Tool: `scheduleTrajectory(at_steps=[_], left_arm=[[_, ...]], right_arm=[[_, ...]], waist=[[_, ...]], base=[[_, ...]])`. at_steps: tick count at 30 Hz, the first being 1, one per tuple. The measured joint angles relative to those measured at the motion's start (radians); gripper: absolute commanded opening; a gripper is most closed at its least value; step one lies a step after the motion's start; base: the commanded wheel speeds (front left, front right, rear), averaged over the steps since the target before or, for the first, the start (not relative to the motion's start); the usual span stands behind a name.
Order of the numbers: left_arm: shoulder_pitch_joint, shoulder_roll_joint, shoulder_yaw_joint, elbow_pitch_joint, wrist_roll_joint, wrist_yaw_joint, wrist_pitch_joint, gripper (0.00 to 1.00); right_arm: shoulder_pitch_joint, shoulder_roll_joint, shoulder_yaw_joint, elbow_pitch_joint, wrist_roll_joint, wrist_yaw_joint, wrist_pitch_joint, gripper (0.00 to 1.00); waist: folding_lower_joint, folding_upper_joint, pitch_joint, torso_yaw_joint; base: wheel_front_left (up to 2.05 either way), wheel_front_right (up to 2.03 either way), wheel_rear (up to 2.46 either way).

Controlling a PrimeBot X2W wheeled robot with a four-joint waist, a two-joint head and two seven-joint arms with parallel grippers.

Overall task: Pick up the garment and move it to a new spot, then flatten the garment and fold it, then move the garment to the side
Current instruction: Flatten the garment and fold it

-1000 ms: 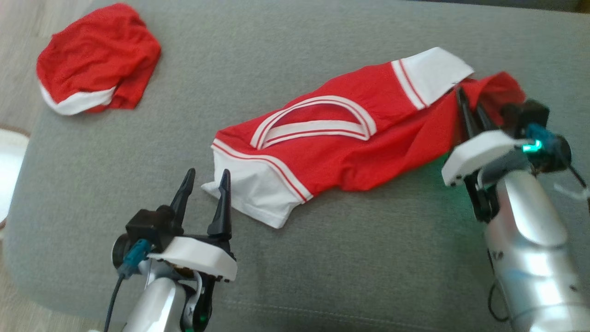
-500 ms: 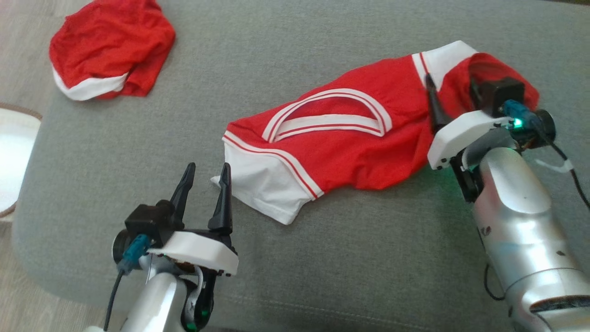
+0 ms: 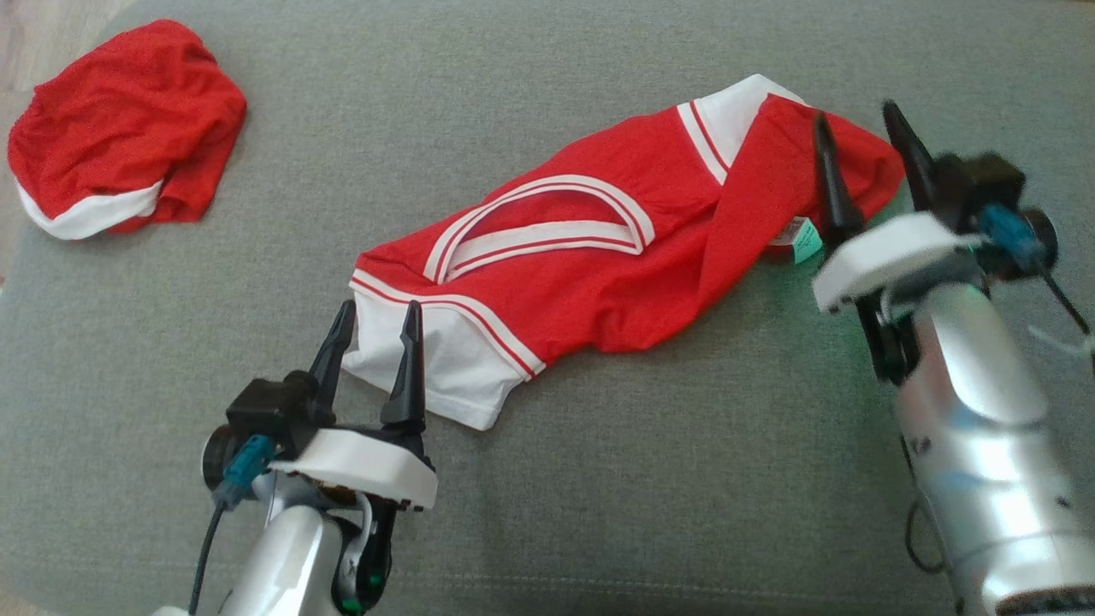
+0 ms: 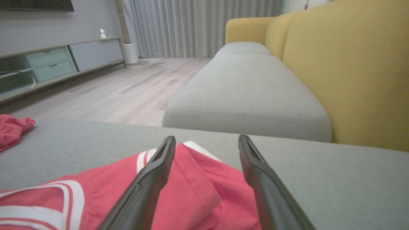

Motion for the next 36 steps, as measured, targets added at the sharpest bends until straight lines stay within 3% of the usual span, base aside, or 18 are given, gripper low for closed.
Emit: scheduleTrajectory(at_steps=[6,23,24,25,27,29,36], left_arm=[[0.0,0.0,0.006,0.0,0.008,-0.003,0.0,1.0],[-0.001,0.0,0.004,0.001,0.007,-0.009,0.0,1.0],[-0.001,0.0,0.004,0.001,0.007,-0.009,0.0,1.0],[-0.001,0.0,0.004,0.001,0.007,-0.009,0.0,1.0],[-0.001,0.0,0.004,0.001,0.007,-0.009,0.0,1.0],[-0.001,0.0,0.003,0.001,0.007,-0.009,0.0,1.0],[0.0,0.0,0.004,0.001,0.007,-0.008,0.0,1.0]], right_arm=[[0.103,-0.015,-0.055,0.002,0.0,0.0,0.012,1.0],[0.033,0.011,-0.009,0.131,0.074,0.0,0.019,0.99],[0.028,0.011,-0.004,0.138,0.077,0.0,0.019,0.81],[0.023,0.011,0.004,0.146,0.081,0.0,0.019,0.5],[0.014,0.011,0.015,0.157,0.082,0.0,0.019,0.3],[0.007,0.011,0.027,0.165,0.09,0.0,0.018,0.0],[-0.001,0.012,0.049,0.124,0.098,0.0,0.005,0.0]], waist=[[0.0,0.0,0.007,0.001],[0.0001,0.0,0.032,0.075],[0.0001,0.0,0.032,0.076],[0.0001,0.0,0.032,0.077],[0.0001,0.0,0.032,0.077],[0.0001,0.0,0.032,0.076],[0.0001,0.0,0.022,0.058]], base=[[0.0,0.0,0.0],[0.0,0.0,0.0],[0.0,0.0,0.0],[0.0,0.0,0.0],[0.0,0.0,0.0],[0.0,0.0,0.0],[0.0,0.0,0.0]])
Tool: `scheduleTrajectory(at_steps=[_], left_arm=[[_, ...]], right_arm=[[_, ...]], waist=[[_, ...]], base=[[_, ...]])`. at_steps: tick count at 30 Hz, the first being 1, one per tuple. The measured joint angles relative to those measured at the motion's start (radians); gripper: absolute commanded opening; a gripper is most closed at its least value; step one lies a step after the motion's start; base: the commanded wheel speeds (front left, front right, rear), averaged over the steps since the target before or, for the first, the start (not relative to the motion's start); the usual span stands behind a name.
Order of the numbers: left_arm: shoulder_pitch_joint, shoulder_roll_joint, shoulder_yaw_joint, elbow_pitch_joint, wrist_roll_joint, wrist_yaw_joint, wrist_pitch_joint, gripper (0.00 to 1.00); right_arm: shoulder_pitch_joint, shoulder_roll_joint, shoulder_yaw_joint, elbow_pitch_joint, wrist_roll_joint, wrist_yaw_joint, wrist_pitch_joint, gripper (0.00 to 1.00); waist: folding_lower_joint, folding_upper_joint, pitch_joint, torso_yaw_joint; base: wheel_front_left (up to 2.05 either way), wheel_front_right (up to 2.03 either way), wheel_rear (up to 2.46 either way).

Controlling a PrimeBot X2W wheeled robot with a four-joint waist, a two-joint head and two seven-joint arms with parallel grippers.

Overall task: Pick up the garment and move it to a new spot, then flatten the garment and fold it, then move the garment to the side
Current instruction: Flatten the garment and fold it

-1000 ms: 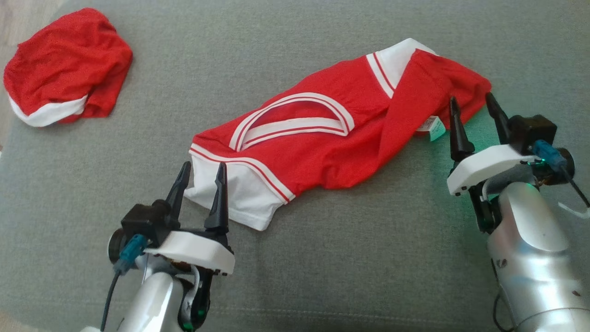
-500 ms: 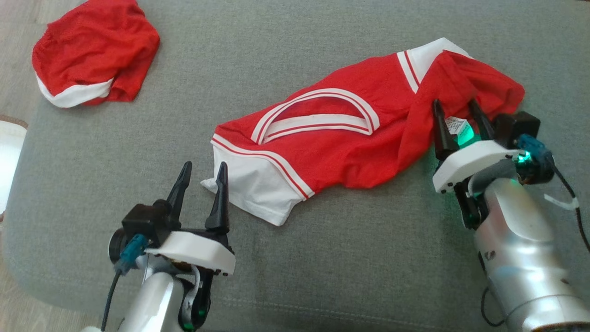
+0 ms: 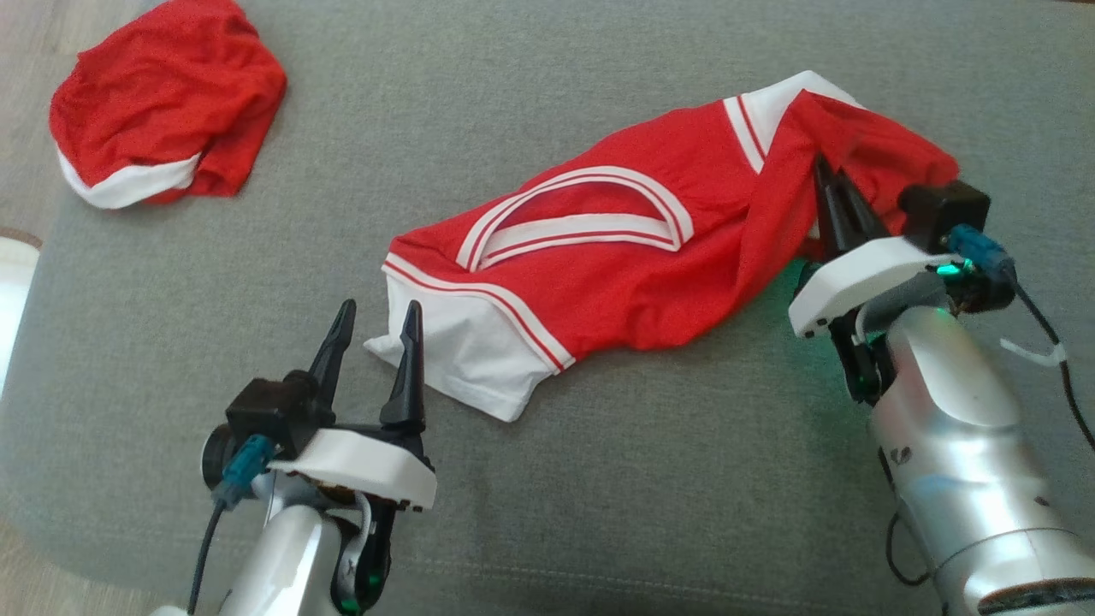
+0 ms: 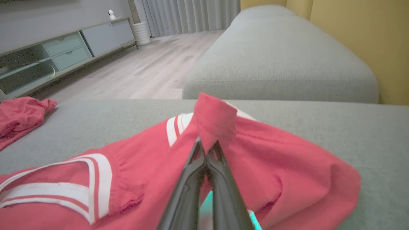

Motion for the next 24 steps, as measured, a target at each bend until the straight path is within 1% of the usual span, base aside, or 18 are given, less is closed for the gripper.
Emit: scheduleTrajectory(at_steps=[6,11,16,20,24], left_arm=[[0.004,0.0,0.0,0.0,0.0,0.0,0.0,1.0],[0.023,0.0,0.001,0.0,0.0,-0.001,0.0,1.0],[0.041,0.0,0.003,0.003,0.0,-0.001,0.0,1.0],[0.044,0.0,0.008,0.005,0.0,-0.001,0.0,1.0],[0.045,0.0,0.009,0.005,0.0,-0.002,0.0,1.0]], right_arm=[[0.041,0.002,-0.055,-0.135,-0.032,0.0,-0.006,0.0],[0.215,0.007,-0.137,-0.267,-0.034,0.0,-0.008,0.0],[0.383,0.017,-0.172,-0.37,-0.027,0.0,-0.003,0.0],[0.457,0.023,-0.181,-0.429,0.006,0.0,0.023,0.0],[0.515,0.025,-0.194,-0.44,0.027,0.0,0.048,0.0]], waist=[[0.0,0.0,-0.018,-0.027],[0.0,0.0,-0.041,-0.064],[-0.0001,0.0,-0.066,-0.11],[-0.0001,0.0,-0.085,-0.149],[-0.0001,0.0,-0.098,-0.182]], base=[[0.0,0.0,0.0],[0.0,0.0,0.0],[0.0,0.0,0.0],[0.0,0.0,0.0],[0.0,0.0,0.0]])
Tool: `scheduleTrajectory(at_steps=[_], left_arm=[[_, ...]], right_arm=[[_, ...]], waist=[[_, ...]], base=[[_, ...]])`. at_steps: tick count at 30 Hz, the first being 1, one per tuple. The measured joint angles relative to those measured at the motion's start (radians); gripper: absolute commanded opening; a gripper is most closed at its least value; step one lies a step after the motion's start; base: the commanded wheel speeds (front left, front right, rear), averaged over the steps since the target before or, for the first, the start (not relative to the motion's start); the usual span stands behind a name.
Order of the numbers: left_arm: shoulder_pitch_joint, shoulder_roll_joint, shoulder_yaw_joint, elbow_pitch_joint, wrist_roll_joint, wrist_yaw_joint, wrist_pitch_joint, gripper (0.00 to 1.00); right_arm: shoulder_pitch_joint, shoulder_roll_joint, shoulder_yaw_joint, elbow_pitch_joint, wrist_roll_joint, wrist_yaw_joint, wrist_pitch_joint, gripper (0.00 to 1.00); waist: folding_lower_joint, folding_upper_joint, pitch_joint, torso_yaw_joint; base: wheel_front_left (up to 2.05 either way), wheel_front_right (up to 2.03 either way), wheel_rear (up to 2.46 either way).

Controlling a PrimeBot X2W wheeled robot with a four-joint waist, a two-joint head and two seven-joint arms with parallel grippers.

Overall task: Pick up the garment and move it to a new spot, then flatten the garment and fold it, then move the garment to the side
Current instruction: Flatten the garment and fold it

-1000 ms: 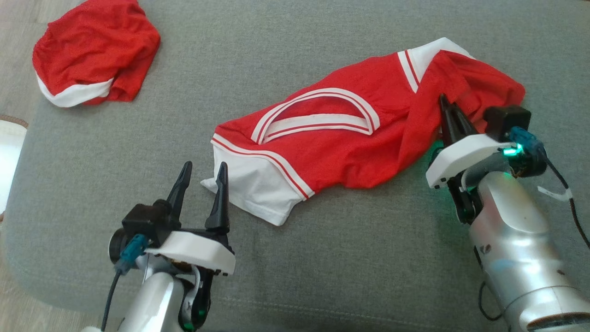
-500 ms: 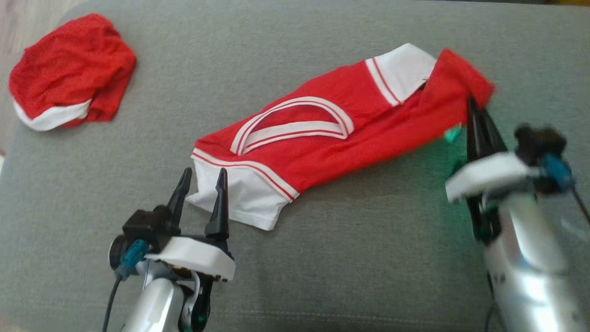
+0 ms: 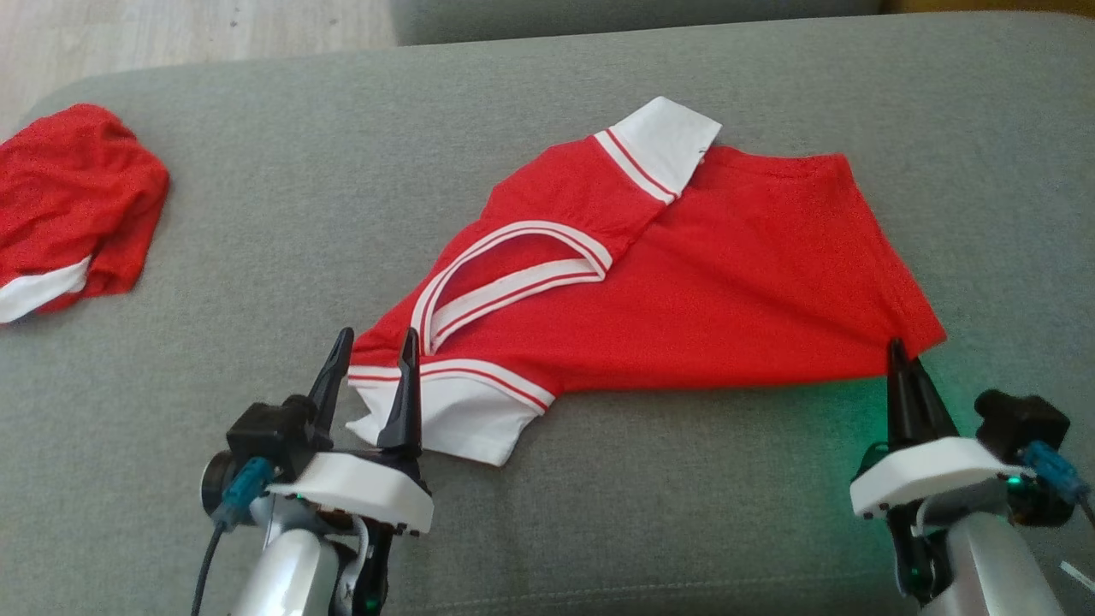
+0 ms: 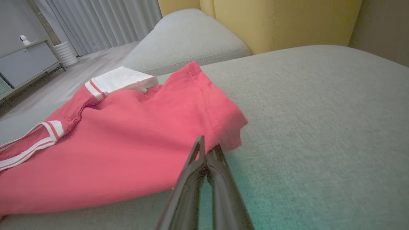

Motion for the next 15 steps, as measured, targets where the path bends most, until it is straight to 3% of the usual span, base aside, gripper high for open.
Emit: scheduleTrajectory(at_steps=[2,5,6,8,15], left_arm=[[0.0,0.0,0.0,0.0,0.0,-0.001,0.0,1.0],[0.0,0.0,0.0,0.001,0.0,-0.001,0.0,1.0],[0.0,0.0,0.0,0.002,0.0,-0.001,0.0,1.0],[0.0,0.0,0.0,0.004,0.0,-0.001,0.0,1.0],[0.0,0.0,0.002,0.007,0.0,-0.001,0.0,1.0]], right_arm=[[0.016,0.002,-0.004,0.004,0.001,0.0,0.004,0.04],[0.018,0.003,-0.009,0.018,0.001,0.0,0.011,0.26],[0.018,0.003,-0.01,0.024,0.001,0.0,0.011,0.45],[0.018,0.003,-0.01,0.04,0.001,0.0,0.011,1.0],[0.018,0.003,-0.004,0.062,-0.001,0.0,0.011,1.0]], waist=[[0.0,0.0,-0.002,-0.011],[0.0001,0.0,0.0,-0.02],[0.0002,0.0,0.002,-0.022],[0.0001,0.0,0.004,-0.024],[0.0001,0.0,-0.002,-0.02]], base=[[0.0,0.0,0.0],[0.0,0.0,0.0],[0.0,0.0,0.0],[0.0,0.0,0.0],[0.0,0.0,0.0]])
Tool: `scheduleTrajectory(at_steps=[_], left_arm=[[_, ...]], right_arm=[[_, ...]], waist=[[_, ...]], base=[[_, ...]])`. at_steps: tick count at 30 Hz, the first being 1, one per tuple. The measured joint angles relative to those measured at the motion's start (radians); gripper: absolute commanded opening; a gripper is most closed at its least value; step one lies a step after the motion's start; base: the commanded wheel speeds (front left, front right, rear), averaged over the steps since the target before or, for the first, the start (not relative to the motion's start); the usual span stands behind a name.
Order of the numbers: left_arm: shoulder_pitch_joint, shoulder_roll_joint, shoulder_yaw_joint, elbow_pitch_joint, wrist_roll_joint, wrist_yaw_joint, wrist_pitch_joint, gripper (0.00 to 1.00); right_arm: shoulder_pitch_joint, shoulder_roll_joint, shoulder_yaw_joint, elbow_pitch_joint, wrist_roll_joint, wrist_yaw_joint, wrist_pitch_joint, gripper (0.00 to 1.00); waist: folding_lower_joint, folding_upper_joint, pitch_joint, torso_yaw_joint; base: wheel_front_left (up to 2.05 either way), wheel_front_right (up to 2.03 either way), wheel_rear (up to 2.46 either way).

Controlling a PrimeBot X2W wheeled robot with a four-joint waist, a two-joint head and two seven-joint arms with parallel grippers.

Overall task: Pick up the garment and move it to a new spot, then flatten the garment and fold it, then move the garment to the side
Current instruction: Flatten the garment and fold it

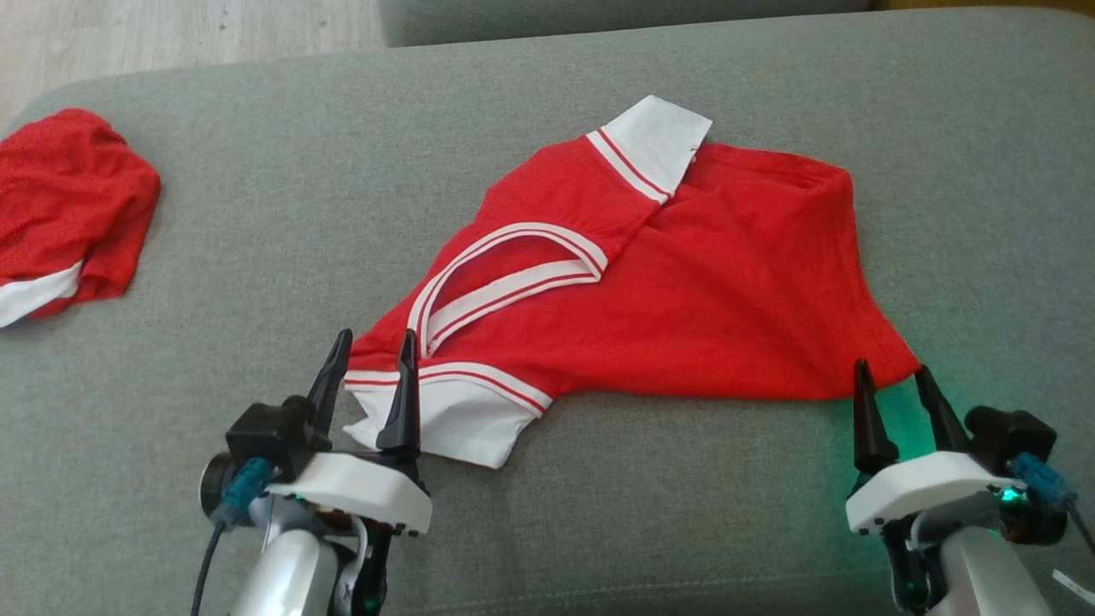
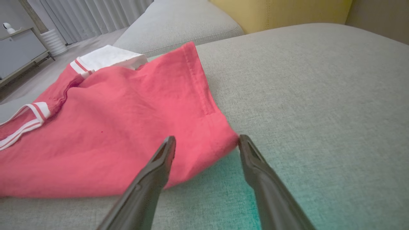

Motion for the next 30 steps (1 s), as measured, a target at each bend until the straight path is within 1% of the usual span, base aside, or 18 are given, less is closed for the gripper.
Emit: scheduleTrajectory(at_steps=[4,7,12,15,17,19,24,30], left_arm=[[0.0,0.0,0.001,0.0,0.0,0.0,0.0,1.0],[0.0,0.0,0.001,-0.001,-0.001,0.0,0.0,1.0],[0.0,0.0,0.001,-0.003,-0.005,0.002,0.0,1.0],[-0.001,0.0,0.0,-0.006,-0.009,0.002,0.0,1.0],[-0.002,0.0,0.0,-0.006,-0.011,0.002,0.0,1.0],[-0.003,0.0,0.0,-0.007,-0.011,0.002,0.0,1.0],[-0.007,0.0,-0.003,-0.007,-0.011,0.002,0.0,1.0],[-0.031,0.0,-0.005,-0.007,-0.01,0.001,0.0,1.0]], right_arm=[[0.001,0.001,-0.021,-0.047,-0.027,0.0,0.001,1.0],[0.0,0.001,-0.052,-0.083,-0.069,0.0,0.032,1.0],[-0.002,0.001,-0.078,-0.122,-0.143,0.0,0.156,1.0],[-0.023,-0.006,-0.076,-0.132,-0.151,0.0,0.22,1.0],[-0.055,-0.026,-0.069,-0.133,-0.151,0.0,0.255,1.0],[-0.073,-0.037,-0.065,-0.132,-0.15,0.0,0.27,1.0],[-0.178,-0.089,-0.039,-0.09,-0.131,0.0,0.334,1.0],[-0.276,-0.121,-0.03,0.043,-0.11,0.0,0.357,1.0]], waist=[[0.0,0.0,-0.005,0.005],[0.0,0.0,-0.005,0.01],[0.0,0.0,0.004,0.026],[0.0,0.0,0.014,0.033],[0.0,0.0,0.021,0.038],[0.0,0.0,0.023,0.04],[0.0,0.0,0.039,0.055],[0.0,0.0,0.063,0.082]], base=[[0.0,0.0,0.0],[0.0,0.0,0.0],[0.0,0.0,0.0],[0.0,0.0,0.0],[0.0,0.0,0.0],[0.0,0.0,0.0],[0.0,0.0,0.0],[0.0,0.0,0.0]])
